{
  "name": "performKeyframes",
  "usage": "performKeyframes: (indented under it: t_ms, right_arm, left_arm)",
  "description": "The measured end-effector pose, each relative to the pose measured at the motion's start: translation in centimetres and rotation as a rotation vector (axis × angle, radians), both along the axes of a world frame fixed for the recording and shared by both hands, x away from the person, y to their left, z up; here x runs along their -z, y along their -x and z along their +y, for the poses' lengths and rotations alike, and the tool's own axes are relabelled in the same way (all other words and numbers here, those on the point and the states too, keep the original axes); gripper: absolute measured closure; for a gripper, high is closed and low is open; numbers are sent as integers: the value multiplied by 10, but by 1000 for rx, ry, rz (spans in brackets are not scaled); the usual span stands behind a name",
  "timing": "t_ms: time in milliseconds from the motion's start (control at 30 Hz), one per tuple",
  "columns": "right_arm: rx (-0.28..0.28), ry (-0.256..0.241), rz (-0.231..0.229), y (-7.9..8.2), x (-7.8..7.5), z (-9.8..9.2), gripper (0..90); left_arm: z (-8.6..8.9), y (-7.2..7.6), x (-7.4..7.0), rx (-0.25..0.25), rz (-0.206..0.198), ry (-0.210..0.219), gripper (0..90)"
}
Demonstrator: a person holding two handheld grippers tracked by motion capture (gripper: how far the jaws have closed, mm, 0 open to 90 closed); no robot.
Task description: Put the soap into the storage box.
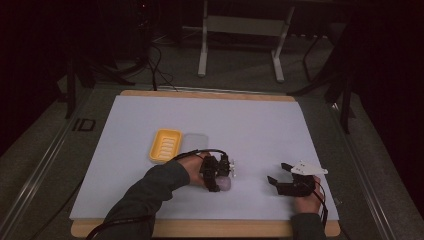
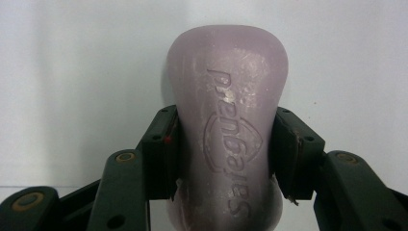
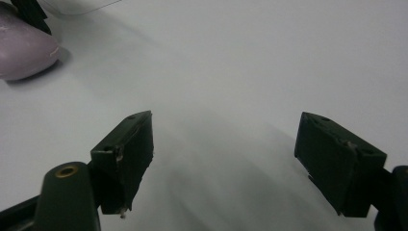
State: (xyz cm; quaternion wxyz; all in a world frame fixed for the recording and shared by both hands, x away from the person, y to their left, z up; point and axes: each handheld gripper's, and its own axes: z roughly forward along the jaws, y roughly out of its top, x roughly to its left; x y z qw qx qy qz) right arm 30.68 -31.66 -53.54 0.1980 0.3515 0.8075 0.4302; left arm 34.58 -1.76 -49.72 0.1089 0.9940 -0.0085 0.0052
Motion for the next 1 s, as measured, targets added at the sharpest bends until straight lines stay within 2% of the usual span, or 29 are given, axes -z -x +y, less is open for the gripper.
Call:
performKeyframes:
  t_ms: [200,600,1000]
  right_arm:
    - [1,0,0,0,0,0,210]
    - [1,-1,-3,0,0,0,210]
    - [2,-1,-4,0,0,0,210]
  left_arm:
    - [3,0,-1,-6,-6,5,498]
    - [11,-3,-12,-34,-11,47,498]
    - [23,-7,-26,-47,-50,72,498]
